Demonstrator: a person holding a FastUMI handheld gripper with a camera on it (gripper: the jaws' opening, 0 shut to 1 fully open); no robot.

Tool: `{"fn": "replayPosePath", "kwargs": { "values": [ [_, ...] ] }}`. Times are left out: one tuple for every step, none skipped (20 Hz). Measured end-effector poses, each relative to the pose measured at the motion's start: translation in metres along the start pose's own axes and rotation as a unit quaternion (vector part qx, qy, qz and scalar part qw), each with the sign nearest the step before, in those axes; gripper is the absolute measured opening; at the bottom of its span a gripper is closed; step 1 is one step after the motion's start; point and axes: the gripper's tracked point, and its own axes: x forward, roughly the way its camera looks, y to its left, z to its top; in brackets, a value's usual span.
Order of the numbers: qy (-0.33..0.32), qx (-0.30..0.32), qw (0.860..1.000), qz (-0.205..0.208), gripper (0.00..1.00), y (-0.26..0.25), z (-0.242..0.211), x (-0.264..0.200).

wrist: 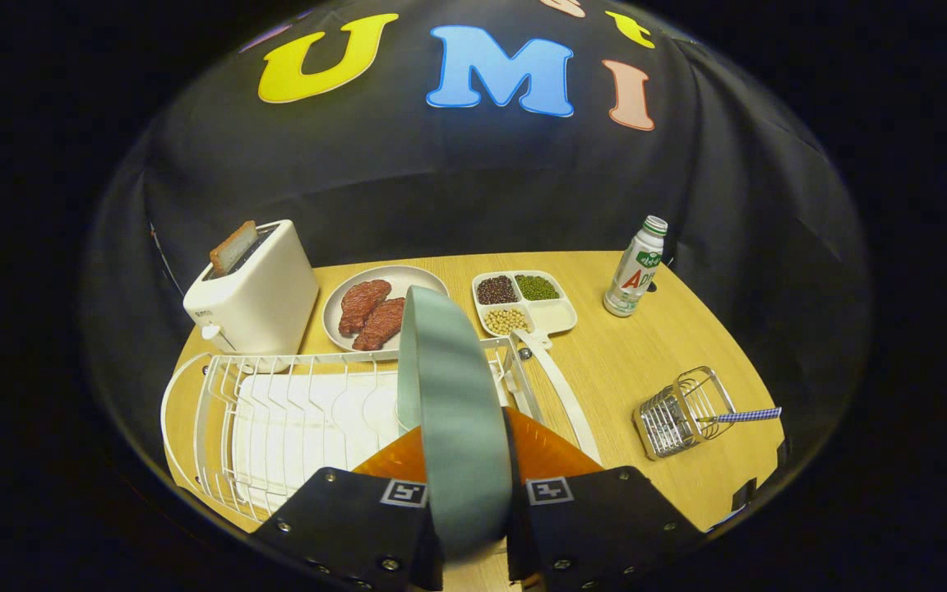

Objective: Take the plate from the dish rack, then take the spoon from the basket and place it into the plate.

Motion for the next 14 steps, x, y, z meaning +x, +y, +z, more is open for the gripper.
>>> {"fn": "replayPosePath", "kwargs": {
  "values": [
    [0.0,-0.008,1.0,-0.016,0.28,-0.001,0.002,-0.004],
    [-0.005,-0.012,1.0,-0.027,0.28,-0.001,0.005,-0.009],
    [-0.006,-0.021,0.999,-0.042,0.29,-0.002,0.007,-0.014],
    [-0.01,-0.028,0.998,-0.05,0.28,-0.003,0.009,-0.017],
    [-0.012,-0.035,0.998,-0.056,0.28,-0.002,0.012,-0.022],
    [-0.016,-0.04,0.997,-0.06,0.28,-0.002,0.013,-0.027],
    [-0.019,-0.045,0.997,-0.06,0.28,0.0,0.015,-0.031],
    [-0.023,-0.05,0.997,-0.062,0.28,-0.001,0.017,-0.036],
    [-0.027,-0.055,0.996,-0.065,0.28,-0.002,0.019,-0.041],
    [-0.032,-0.059,0.995,-0.067,0.28,-0.002,0.019,-0.048],
    [-0.037,-0.062,0.995,-0.069,0.28,-0.004,0.021,-0.054],
    [-0.042,-0.063,0.995,-0.072,0.28,-0.007,0.022,-0.061],
    [-0.047,-0.064,0.994,-0.073,0.28,-0.009,0.022,-0.069],
    [-0.051,-0.065,0.994,-0.076,0.28,-0.013,0.021,-0.076]
  ]
}}
